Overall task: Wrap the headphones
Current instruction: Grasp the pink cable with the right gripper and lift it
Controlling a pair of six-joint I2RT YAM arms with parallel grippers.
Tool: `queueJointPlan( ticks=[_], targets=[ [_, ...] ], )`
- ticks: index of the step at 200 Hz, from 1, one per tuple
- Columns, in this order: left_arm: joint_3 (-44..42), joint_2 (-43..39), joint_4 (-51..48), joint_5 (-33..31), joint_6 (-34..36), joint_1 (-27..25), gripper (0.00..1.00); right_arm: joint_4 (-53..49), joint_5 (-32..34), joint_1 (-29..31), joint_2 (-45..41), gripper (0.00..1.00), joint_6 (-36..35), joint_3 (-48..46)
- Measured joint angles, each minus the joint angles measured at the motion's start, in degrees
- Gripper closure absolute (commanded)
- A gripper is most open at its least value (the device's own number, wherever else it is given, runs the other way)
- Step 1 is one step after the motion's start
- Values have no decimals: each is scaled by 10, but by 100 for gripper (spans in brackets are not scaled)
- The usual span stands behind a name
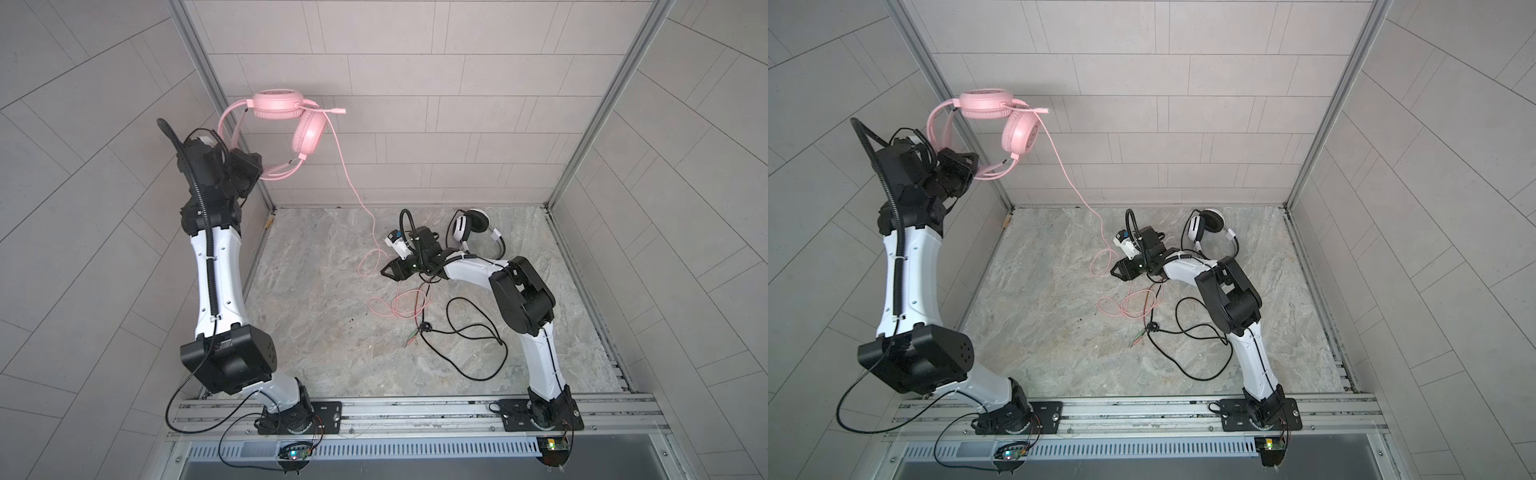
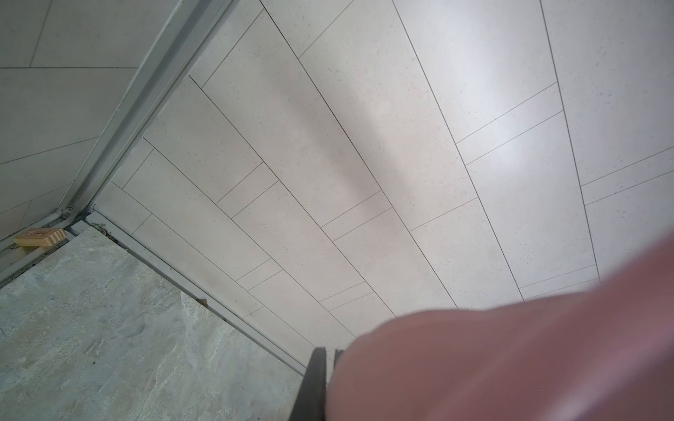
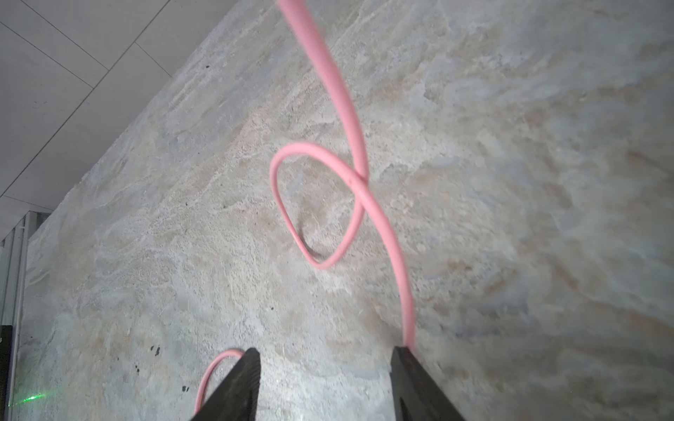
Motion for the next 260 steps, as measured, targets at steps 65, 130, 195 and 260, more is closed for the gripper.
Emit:
queueJointPlan(
  ticks=[65,130,195,260],
  targets=[
    [-43,-3,2,5,0,-2,100,-23,2,-20,9,41,-3,54],
    [-49,-7,3,8,5,-2,100,-61,-3,-19,75,54,-10,122],
    [-49,-7,3,15,6,-2,100,-68,-15,-14,95,65,-5,113],
    [-49,-7,-5,4,11,-2,100,-65,-14,-13,98,100,9,105]
  ],
)
